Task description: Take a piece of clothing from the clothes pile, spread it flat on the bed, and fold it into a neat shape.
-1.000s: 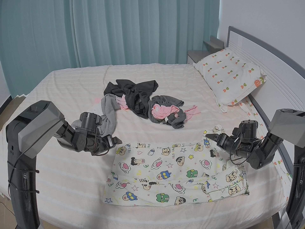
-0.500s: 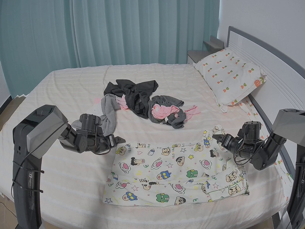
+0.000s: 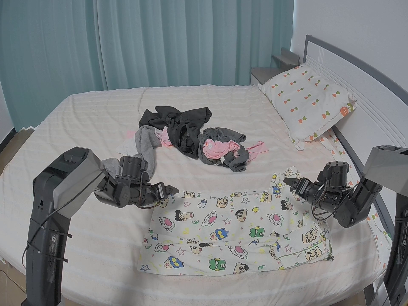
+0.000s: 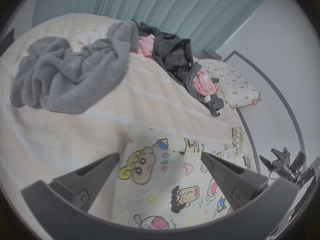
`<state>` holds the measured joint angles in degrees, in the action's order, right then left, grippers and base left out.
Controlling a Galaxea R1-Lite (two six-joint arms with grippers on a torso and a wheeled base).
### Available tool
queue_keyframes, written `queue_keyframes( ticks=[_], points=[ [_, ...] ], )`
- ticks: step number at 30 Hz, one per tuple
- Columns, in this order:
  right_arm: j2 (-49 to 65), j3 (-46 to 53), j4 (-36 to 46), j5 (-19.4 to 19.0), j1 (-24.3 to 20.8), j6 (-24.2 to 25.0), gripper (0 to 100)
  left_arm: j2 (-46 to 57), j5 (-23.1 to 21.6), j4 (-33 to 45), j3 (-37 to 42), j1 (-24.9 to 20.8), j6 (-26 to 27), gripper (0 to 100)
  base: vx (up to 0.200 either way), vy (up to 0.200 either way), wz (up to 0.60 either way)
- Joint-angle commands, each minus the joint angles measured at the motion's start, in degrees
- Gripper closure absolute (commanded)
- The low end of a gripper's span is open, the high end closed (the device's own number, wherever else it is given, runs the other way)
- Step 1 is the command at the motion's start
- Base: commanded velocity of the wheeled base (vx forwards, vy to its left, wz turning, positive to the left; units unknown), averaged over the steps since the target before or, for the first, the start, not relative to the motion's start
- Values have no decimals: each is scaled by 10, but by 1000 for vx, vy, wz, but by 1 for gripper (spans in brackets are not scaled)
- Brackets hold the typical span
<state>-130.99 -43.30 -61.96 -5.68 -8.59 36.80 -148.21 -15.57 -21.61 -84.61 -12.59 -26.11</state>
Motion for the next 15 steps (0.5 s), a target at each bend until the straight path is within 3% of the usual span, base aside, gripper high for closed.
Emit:
queue_keyframes(
  ticks=[1, 5, 6, 10, 15],
  points=[
    [2, -1, -2, 1, 0, -2, 0, -21, 0, 5, -18, -16, -2, 0, 0, 0, 0],
    [2, -9, 3, 0, 5, -12, 0, -21, 1, 4, -21, -23, -3, 0, 0, 0, 0],
    [1, -13, 4, 0, 7, -16, 0, -22, 1, 5, -24, -23, -3, 100, 0, 0, 0],
    [-10, -34, 14, 0, 20, -55, 0, -22, 6, 4, -27, -22, -9, 100, 0, 0, 0],
    [-32, -122, 123, -4, 53, -112, 0, -14, 49, -4, -26, -16, -20, 100, 0, 0, 0]
  ],
)
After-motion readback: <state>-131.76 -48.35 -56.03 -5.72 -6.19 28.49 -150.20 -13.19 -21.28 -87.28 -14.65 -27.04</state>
